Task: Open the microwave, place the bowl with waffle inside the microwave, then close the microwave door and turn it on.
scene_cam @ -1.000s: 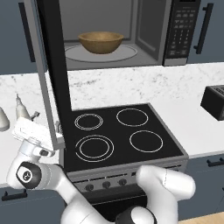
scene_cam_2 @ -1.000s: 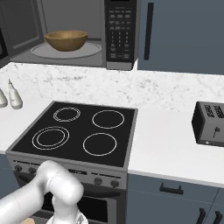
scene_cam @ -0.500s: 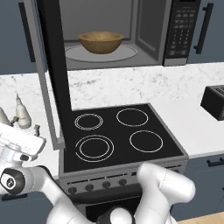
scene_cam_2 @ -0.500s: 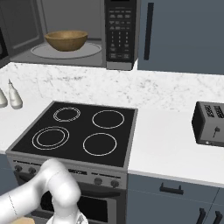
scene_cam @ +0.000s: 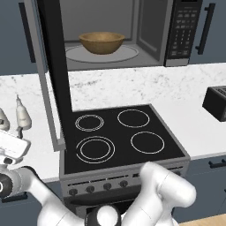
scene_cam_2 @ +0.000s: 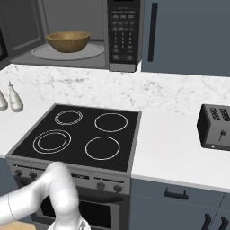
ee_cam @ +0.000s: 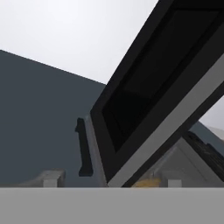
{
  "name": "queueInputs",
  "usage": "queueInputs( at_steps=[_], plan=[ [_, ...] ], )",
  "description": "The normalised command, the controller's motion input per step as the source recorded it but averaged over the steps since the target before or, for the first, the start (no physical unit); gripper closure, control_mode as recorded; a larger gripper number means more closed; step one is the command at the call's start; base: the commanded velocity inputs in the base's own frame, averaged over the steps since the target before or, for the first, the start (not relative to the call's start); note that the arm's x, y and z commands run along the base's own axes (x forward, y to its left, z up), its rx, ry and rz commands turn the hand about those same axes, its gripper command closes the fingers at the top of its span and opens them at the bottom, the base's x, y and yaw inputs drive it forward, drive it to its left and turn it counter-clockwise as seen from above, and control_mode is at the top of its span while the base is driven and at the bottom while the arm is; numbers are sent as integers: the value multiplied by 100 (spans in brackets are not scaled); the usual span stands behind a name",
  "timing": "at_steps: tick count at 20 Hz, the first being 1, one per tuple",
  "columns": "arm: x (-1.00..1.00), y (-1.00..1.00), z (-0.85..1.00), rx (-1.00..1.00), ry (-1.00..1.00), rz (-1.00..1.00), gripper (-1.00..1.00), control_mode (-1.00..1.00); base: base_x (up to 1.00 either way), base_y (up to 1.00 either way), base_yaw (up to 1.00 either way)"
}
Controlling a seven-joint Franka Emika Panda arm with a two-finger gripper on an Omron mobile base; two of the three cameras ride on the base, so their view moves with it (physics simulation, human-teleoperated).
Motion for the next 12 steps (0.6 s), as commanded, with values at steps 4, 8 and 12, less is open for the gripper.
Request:
queueInputs(
  at_steps=[4,8,12],
  plan=[
    [0,11,7,0,0,-6,100,-100,0,0,0],
    [0,0,36,1,-1,-7,100,-100,0,0,0],
    [0,0,73,4,0,-6,100,-100,0,0,0]
  ],
)
